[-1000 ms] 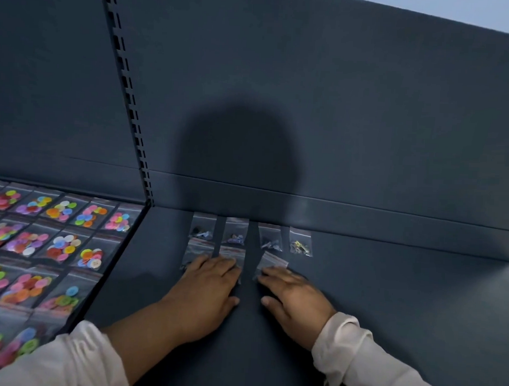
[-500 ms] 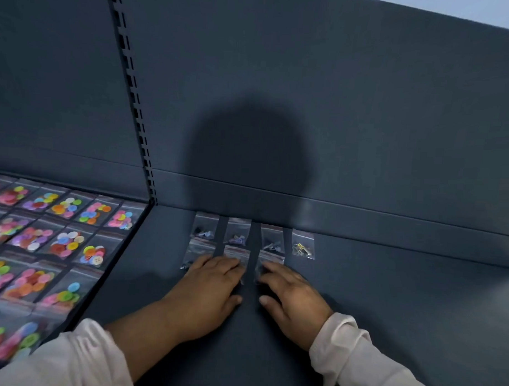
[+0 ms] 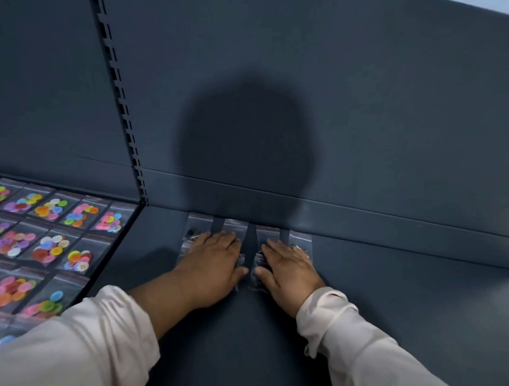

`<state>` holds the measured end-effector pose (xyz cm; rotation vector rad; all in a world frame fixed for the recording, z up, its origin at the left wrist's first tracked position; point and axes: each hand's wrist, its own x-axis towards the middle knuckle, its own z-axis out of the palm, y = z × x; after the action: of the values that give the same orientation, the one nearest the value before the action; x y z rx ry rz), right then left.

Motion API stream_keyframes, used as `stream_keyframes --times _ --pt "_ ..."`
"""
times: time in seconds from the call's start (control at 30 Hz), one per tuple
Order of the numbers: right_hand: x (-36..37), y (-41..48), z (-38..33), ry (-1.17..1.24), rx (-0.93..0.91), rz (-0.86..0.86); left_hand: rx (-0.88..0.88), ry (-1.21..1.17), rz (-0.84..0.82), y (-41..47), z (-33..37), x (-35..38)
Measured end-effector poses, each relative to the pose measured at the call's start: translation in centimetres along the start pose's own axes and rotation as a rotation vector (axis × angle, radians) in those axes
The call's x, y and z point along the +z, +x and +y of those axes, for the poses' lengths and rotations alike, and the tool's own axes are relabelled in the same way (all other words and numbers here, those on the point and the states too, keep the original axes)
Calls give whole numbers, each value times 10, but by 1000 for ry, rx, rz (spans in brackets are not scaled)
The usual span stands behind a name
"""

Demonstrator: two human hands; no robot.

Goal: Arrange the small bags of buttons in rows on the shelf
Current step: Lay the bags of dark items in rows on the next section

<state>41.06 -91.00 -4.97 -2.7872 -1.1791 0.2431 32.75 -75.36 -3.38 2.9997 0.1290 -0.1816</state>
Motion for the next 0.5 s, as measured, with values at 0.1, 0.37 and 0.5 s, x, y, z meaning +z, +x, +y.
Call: stream_keyframes --times 0.1,0.37,0.5 --pt "2 2 -1 3 -13 15 7 6 -5 4 1 1" --pt "-4 2 3 52 17 95 8 4 14 4 -1 0" --pt "-9 -5 26 15 105 135 20 18 26 -3 1 -1"
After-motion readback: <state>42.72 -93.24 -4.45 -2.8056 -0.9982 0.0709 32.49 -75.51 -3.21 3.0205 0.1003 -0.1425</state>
